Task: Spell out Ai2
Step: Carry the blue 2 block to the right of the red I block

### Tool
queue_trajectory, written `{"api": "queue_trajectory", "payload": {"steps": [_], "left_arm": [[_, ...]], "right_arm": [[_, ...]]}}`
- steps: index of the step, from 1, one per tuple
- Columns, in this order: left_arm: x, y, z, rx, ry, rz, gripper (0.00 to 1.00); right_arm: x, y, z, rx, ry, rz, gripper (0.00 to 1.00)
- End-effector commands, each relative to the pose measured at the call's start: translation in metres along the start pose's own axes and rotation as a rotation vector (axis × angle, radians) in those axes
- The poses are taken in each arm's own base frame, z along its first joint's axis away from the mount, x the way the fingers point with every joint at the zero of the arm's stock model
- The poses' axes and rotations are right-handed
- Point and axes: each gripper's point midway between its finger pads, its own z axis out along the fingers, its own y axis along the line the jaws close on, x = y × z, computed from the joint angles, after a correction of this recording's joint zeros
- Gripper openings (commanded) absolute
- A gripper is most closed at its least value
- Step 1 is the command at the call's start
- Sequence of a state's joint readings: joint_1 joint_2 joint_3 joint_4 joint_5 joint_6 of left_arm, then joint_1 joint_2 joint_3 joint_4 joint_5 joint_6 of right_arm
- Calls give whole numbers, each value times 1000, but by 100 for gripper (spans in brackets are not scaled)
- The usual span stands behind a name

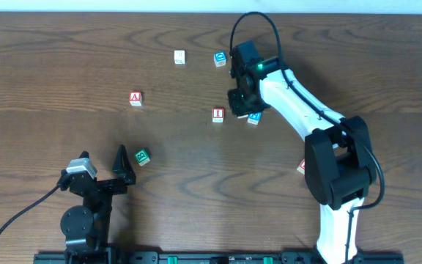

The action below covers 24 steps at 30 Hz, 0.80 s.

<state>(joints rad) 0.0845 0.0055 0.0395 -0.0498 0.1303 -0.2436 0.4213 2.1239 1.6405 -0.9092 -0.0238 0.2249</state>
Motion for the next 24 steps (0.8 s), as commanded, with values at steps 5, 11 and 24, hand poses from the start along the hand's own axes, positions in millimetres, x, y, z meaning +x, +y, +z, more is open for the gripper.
{"api": "queue_trajectory", "payload": {"steps": [5, 11, 24], "left_arm": [[18, 9, 3, -26, 41, -11, 95], [18, 9, 3, -26, 41, -11, 95], [18, 9, 3, -26, 41, -11, 95]], "right_arm": [[4, -30, 2, 36, 26, 66, 2], [3, -38, 1, 35, 28, 96, 2], [-2, -10, 2, 125, -41, 77, 2]]}}
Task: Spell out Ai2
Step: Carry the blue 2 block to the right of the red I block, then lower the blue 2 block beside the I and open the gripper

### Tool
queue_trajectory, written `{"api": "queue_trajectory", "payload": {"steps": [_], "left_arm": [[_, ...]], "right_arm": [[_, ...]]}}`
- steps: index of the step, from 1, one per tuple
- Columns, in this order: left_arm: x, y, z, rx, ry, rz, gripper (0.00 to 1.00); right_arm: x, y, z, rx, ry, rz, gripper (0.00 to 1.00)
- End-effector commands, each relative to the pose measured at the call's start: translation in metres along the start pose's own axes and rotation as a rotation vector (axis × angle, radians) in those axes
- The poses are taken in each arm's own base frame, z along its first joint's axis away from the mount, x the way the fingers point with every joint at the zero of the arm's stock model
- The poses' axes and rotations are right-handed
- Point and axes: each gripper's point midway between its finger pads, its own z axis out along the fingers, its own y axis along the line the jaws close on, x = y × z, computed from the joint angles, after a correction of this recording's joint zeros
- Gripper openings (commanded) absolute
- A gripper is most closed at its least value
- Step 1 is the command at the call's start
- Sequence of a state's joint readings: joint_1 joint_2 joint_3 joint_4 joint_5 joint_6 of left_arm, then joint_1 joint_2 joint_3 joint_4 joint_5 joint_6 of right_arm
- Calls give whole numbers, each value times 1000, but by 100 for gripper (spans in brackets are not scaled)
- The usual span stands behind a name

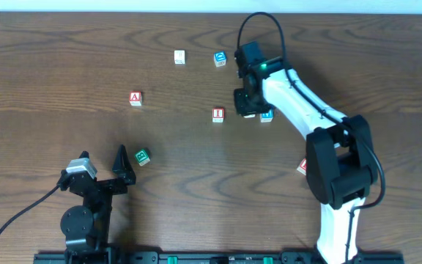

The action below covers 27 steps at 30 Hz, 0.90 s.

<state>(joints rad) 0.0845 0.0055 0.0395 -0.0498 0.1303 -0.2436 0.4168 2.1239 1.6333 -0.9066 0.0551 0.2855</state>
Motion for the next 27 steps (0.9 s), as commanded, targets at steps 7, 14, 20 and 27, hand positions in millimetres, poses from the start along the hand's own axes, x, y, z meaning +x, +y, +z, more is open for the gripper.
{"api": "queue_trajectory", "payload": {"steps": [7, 14, 20, 27], "left_arm": [[18, 9, 3, -26, 41, -11, 95], [18, 9, 3, -26, 41, -11, 95], [18, 9, 3, -26, 41, -11, 95], [18, 9, 3, -26, 41, -11, 95]], "right_arm": [[-8, 24, 0, 66, -101, 43, 2], [-12, 22, 3, 62, -115, 54, 2], [-9, 20, -3, 67, -107, 25, 1], [19, 2, -1, 27, -154, 68, 1]]}}
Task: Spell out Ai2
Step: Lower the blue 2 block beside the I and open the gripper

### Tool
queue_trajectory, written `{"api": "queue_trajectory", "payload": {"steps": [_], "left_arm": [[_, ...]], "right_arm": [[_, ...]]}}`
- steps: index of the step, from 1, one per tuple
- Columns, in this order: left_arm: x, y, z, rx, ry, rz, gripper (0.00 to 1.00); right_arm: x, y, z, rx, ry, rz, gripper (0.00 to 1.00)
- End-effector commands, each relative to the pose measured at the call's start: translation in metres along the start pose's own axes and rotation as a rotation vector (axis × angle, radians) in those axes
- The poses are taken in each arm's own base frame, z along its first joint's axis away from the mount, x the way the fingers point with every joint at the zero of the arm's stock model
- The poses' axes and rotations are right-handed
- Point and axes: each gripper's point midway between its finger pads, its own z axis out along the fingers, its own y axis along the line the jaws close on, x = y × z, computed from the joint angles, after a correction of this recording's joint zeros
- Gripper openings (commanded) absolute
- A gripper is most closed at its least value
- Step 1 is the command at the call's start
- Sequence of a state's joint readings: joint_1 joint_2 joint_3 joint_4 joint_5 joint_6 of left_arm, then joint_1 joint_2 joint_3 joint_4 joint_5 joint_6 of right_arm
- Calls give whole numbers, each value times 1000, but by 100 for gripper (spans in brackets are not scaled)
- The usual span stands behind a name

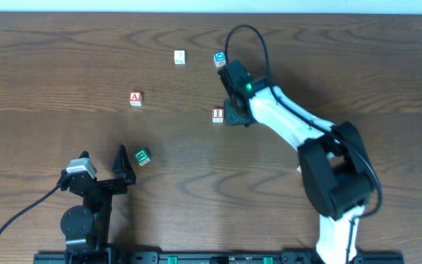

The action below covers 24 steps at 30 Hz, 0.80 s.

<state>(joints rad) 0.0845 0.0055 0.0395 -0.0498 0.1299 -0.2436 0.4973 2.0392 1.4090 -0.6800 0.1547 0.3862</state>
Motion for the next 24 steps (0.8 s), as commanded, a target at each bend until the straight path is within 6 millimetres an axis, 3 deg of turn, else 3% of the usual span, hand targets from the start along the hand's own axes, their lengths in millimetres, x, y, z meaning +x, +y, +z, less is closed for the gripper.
{"api": "queue_trajectory", "payload": {"steps": [1, 6, 24], "left_arm": [[18, 8, 3, -25, 41, -11, 95], [18, 8, 3, -25, 41, -11, 95], [18, 8, 3, -25, 41, -11, 95]], "right_arm": [[-3, -18, -17, -28, -54, 53, 2], [-9, -24, -21, -73, -60, 91, 2], [-9, 18, -17, -89, -116, 3, 2]]}}
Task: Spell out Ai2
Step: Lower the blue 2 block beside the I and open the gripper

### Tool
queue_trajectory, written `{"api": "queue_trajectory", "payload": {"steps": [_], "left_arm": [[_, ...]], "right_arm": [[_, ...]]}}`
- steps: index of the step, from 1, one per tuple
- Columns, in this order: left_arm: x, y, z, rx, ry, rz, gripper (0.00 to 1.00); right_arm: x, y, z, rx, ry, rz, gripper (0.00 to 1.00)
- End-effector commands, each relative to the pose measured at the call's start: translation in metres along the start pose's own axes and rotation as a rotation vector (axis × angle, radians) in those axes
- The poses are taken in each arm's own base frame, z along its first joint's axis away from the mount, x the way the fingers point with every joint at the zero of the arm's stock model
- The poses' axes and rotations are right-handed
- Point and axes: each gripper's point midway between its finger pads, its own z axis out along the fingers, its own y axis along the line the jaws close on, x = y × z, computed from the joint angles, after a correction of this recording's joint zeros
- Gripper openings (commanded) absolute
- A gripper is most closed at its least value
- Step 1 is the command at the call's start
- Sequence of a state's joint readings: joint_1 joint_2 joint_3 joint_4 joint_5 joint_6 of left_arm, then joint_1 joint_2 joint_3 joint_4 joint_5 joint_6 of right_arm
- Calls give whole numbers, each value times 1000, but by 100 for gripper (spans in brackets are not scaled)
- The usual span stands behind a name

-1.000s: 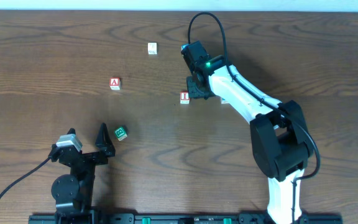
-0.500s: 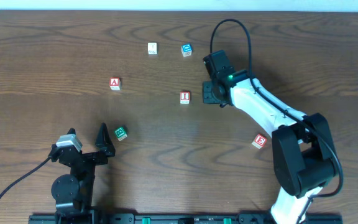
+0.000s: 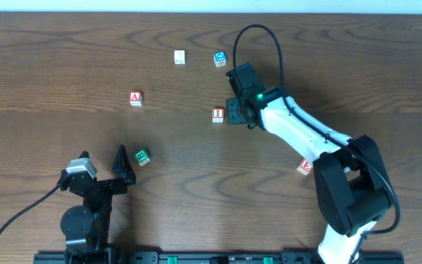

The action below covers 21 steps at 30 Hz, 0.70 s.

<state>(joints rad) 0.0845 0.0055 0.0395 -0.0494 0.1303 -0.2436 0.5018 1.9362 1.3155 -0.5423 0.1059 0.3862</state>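
Note:
The red letter A block (image 3: 135,98) lies left of the table's middle. The red letter I block (image 3: 217,114) lies right of it, near the centre. My right gripper (image 3: 234,111) is low over the table, right beside the I block on its right side. Its fingers are hidden under the wrist, so their state does not show. No blue block shows beneath or beside it. My left gripper (image 3: 124,166) rests at the front left as one dark wedge with no gap showing, near a green block (image 3: 142,156).
A white block (image 3: 179,56) and a blue block (image 3: 220,59) lie at the back. A red block (image 3: 304,167) sits by the right arm's base. The right arm's white links stretch from the base to the centre.
The right arm's forearm has swung rightward and its wrist now sits a little higher, still against the I block's right side. The blocks on the table have not moved.
First a blue block lay at the right gripper's lower right, some way right of the I block. Then it showed further right of the gripper. Then the gripper stood next to the I block and that block no longer showed; it stays unseen now.

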Motion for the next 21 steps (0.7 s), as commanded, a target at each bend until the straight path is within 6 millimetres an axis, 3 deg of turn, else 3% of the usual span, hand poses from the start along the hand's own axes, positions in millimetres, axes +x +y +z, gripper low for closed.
{"api": "queue_trajectory", "payload": {"steps": [1, 8, 21], "left_arm": [[18, 9, 3, -26, 41, -11, 95], [18, 9, 3, -26, 41, -11, 96], [18, 9, 3, -26, 41, -11, 95]], "right_arm": [[6, 5, 6, 20, 4, -4, 2], [12, 1, 15, 57, 19, 40, 2], [8, 5, 15, 66, -11, 55, 1]]}}
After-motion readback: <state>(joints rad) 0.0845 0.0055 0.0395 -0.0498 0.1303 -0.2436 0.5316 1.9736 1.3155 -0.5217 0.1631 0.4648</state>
